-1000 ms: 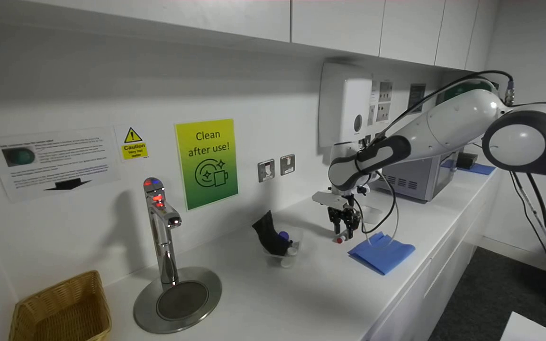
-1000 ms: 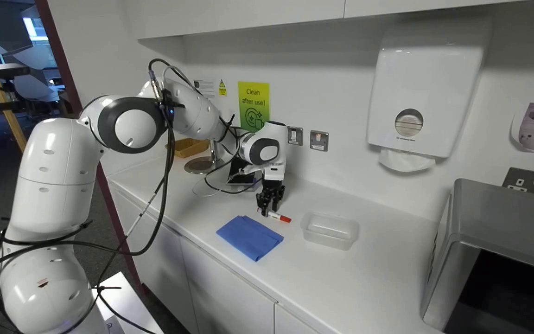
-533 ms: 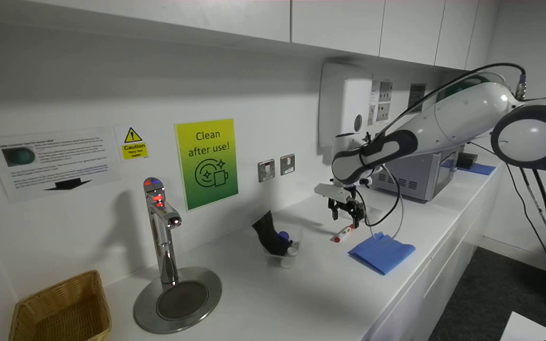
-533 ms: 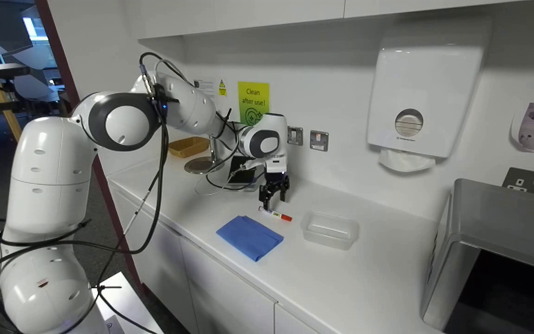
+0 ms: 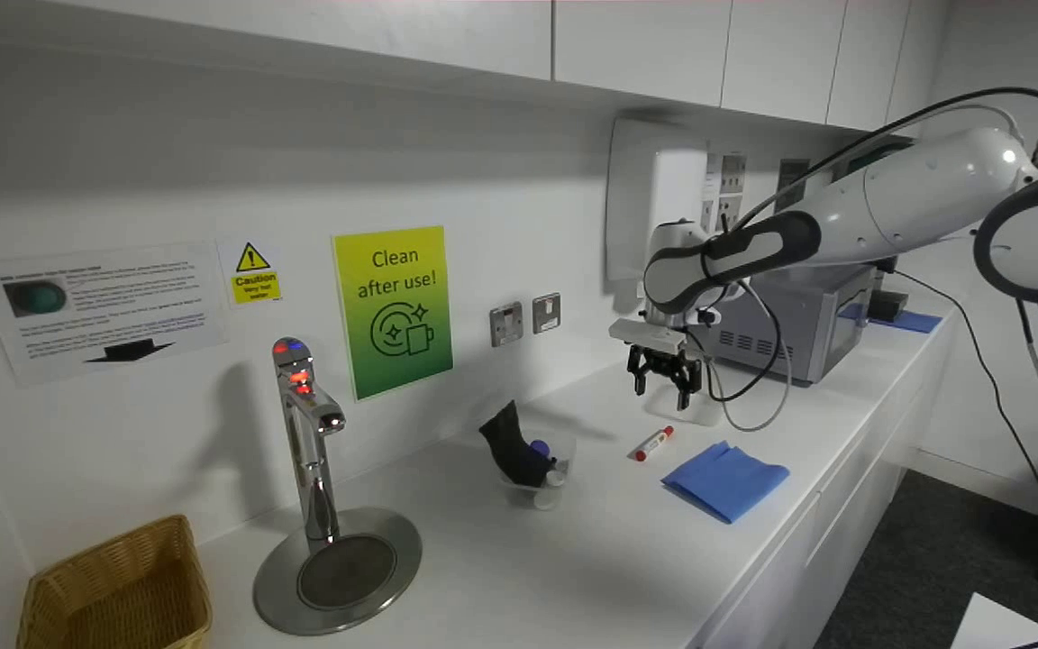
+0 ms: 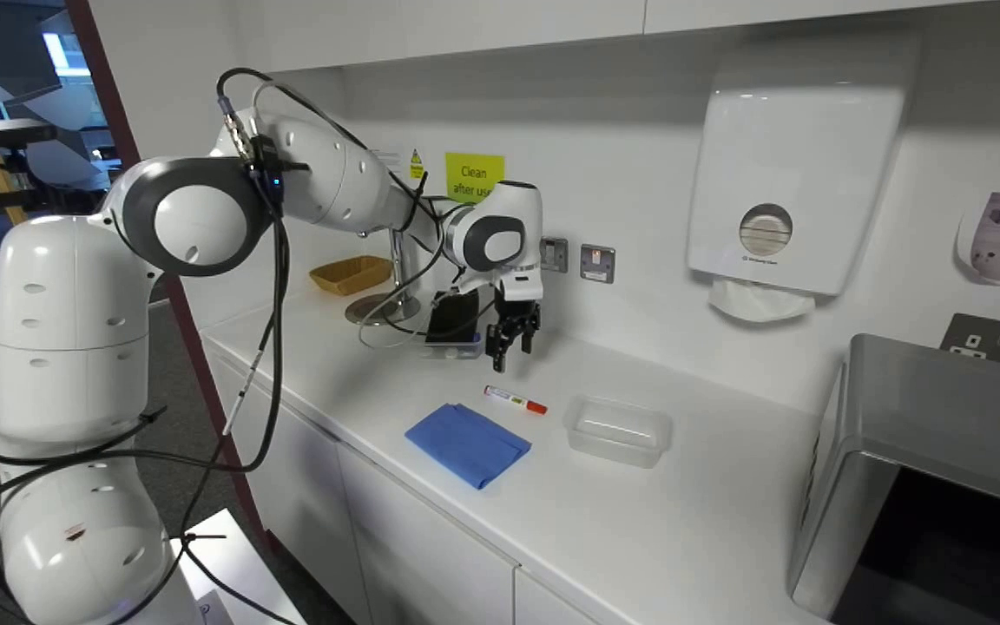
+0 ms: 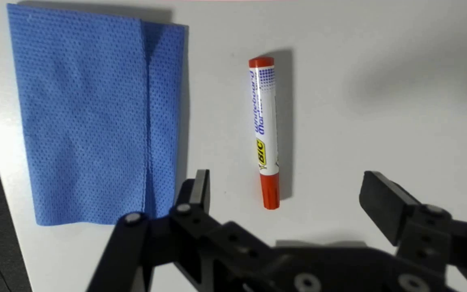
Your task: Take the marker out of the plastic bowl
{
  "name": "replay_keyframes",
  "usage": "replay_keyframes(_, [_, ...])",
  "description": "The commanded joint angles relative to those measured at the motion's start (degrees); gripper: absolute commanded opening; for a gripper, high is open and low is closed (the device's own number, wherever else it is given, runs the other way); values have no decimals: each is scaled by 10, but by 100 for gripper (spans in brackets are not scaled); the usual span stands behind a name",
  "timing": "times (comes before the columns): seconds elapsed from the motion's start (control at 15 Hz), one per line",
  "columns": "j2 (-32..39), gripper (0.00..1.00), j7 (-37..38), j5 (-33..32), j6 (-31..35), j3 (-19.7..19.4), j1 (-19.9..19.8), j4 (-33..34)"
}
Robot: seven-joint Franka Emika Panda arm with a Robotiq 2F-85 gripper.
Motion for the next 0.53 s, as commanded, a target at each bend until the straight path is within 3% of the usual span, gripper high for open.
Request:
replay_keyframes(0.0, [-23,100,-38,22,-51,8,-14,-7])
replay_keyframes(0.07, [-20,100,-39,18,-74,6,-14,-2])
replay_keyframes(0.13, [-3,100,-17,7,-41,4,-7,2])
replay_keyframes(0.47, [5,100,-17,7,-44,4,-6,2])
